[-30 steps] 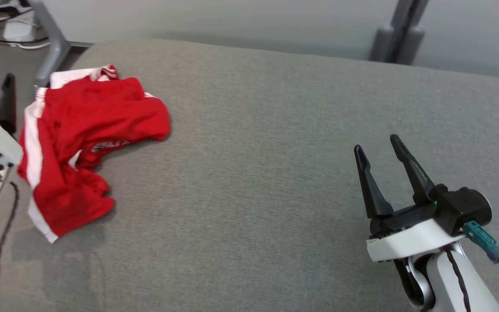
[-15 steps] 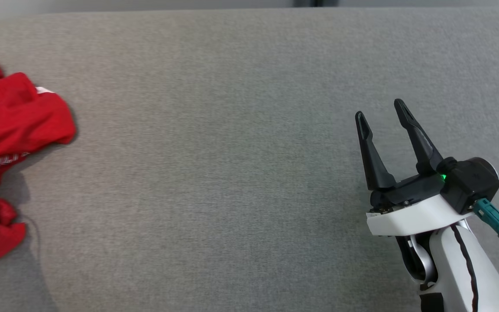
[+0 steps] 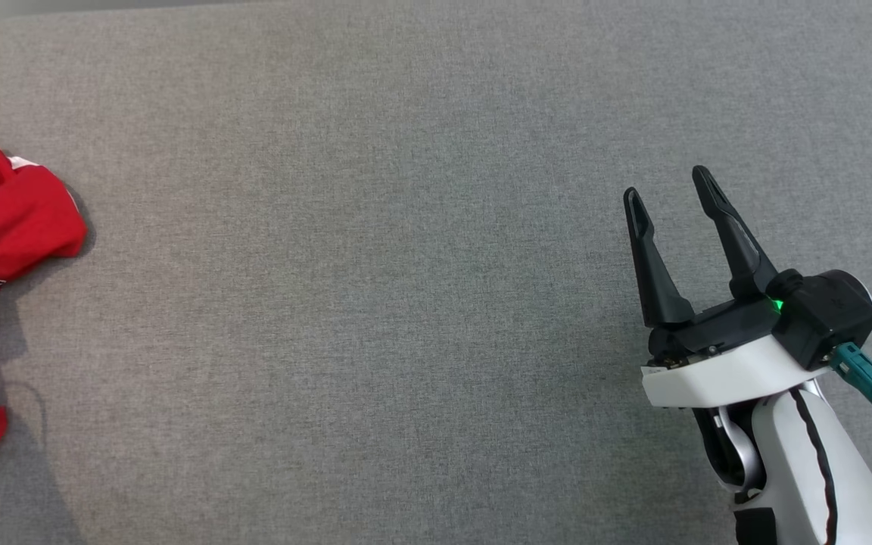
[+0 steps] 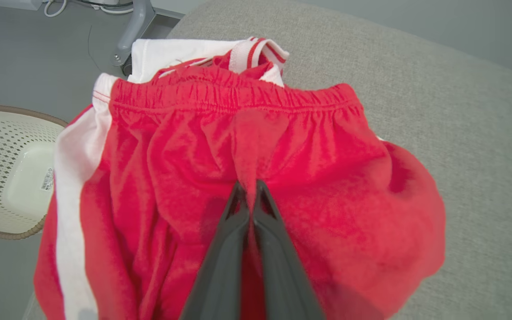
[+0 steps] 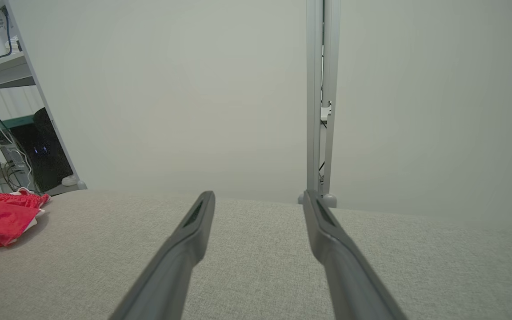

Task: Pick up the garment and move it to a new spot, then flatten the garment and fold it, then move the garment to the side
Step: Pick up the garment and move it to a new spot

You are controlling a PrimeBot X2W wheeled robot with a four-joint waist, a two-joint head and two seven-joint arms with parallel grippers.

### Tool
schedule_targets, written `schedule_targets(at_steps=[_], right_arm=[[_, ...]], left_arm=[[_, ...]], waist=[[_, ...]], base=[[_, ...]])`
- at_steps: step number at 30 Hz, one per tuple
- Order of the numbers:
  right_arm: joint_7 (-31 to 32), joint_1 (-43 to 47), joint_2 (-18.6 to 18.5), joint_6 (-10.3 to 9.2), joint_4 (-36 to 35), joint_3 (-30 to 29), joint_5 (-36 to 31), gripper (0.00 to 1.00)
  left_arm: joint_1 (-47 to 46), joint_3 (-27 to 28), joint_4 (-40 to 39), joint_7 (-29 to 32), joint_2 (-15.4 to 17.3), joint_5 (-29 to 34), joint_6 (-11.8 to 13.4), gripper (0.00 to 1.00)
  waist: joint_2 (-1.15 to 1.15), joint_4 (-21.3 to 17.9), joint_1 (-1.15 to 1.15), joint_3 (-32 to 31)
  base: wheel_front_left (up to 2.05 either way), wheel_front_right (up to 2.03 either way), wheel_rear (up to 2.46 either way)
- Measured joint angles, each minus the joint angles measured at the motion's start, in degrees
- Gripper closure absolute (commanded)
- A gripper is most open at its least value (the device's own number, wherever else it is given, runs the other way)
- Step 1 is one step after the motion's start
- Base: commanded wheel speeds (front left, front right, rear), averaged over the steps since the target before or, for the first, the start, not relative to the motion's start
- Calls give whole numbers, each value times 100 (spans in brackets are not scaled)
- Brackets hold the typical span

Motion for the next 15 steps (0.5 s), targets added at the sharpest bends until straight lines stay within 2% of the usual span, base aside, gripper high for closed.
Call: schedule_targets(at_steps=[9, 15], right_arm=[[1, 98, 11, 0, 88, 0, 21, 0], [0, 259, 16, 0, 144, 8, 140, 0]], left_arm=[[26, -498, -227, -419, 147, -164, 0, 100], [-51, -1048, -646, -697, 250, -186, 0, 100]], waist=[[0, 75, 0, -334], [0, 83, 0, -769]], base=[[0, 0, 0], [0, 0, 0]])
